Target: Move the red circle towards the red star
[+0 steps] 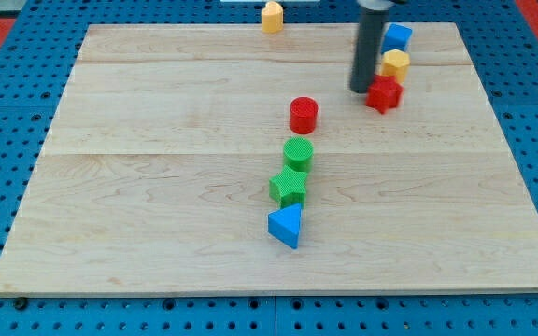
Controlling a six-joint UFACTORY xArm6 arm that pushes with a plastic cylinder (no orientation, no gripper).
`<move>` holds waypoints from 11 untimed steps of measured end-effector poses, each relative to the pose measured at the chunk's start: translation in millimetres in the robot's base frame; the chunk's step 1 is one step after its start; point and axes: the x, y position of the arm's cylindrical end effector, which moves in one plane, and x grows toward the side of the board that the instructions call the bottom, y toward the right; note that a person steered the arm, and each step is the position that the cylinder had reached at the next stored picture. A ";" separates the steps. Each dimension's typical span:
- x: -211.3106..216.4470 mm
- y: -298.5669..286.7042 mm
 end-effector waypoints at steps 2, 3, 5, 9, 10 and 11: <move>55.0 -31.9; 50.5 -47.4; -32.9 -105.9; 74.2 -85.9; 43.7 -121.6; -0.7 -81.2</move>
